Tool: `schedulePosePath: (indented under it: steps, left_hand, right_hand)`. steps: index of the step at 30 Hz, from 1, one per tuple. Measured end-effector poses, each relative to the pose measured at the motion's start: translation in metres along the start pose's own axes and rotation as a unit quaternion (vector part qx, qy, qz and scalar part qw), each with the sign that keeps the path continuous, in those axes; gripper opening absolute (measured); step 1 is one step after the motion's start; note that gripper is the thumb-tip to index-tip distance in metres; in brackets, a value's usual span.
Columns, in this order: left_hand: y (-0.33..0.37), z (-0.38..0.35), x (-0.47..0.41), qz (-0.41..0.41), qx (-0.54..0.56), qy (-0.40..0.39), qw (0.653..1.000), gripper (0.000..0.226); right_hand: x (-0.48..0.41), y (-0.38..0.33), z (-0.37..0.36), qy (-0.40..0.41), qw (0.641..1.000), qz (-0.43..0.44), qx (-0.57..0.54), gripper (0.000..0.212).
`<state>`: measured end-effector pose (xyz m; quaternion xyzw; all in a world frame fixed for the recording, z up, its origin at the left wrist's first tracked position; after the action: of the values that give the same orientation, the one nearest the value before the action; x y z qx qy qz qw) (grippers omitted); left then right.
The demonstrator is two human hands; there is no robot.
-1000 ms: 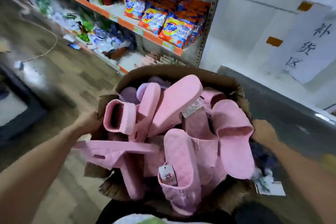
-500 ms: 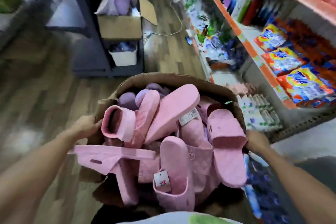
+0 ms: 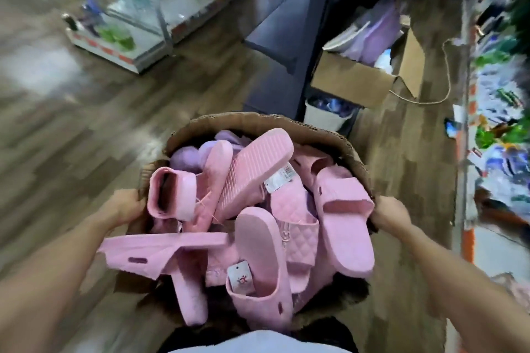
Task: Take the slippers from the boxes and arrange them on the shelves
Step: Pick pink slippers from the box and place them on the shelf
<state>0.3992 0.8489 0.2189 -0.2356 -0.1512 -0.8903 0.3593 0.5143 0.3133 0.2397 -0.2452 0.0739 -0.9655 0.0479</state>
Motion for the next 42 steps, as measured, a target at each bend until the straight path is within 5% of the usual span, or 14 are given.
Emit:
schedulePosePath:
  steps: [3, 11, 18, 29, 39, 42]
  left_hand:
    - [-0.019, 0.028, -0.034, 0.05, 0.035, 0.008, 0.998, 0.038]
    - [-0.048, 0.085, -0.168, 0.156, 0.079, 0.014, 0.984, 0.049]
    - [-0.076, 0.163, -0.296, 0.24, 0.124, 0.008, 0.963, 0.037]
    - [-0.089, 0.32, -0.504, 0.214, 0.123, 0.035, 0.968, 0.036]
    - [-0.025, 0.429, -0.725, 0.112, 0.064, 0.039, 0.991, 0.035]
    - [0.01, 0.448, -0.806, 0.102, 0.061, 0.024, 0.993, 0.054]
  right_hand:
    - [-0.069, -0.058, 0.029, -0.008, 0.999, 0.047, 0.014, 0.031]
    - [-0.289, -0.22, 0.084, -0.025, 0.983, 0.163, 0.082, 0.025]
    - [-0.439, -0.356, 0.129, -0.06, 0.969, 0.198, 0.135, 0.025]
    - [-0.592, -0.551, 0.164, -0.064, 0.978, 0.174, 0.1, 0.031]
    - [-0.736, -0.622, 0.202, -0.045, 0.993, 0.104, 0.042, 0.031]
    - [-0.806, -0.642, 0.214, -0.029, 0.994, 0.101, 0.014, 0.035]
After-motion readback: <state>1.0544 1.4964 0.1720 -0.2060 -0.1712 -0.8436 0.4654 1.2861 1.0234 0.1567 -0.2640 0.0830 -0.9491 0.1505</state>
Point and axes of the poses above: each hand's wrist, its own x-axis away from the middle knuckle, its own z-axis out of the back of the hand, y = z × x, the point moved 9 cm from there along -x, towards the middle knuckle, and after that the axes turned 12 degrees about z, right-handed, at the moved point
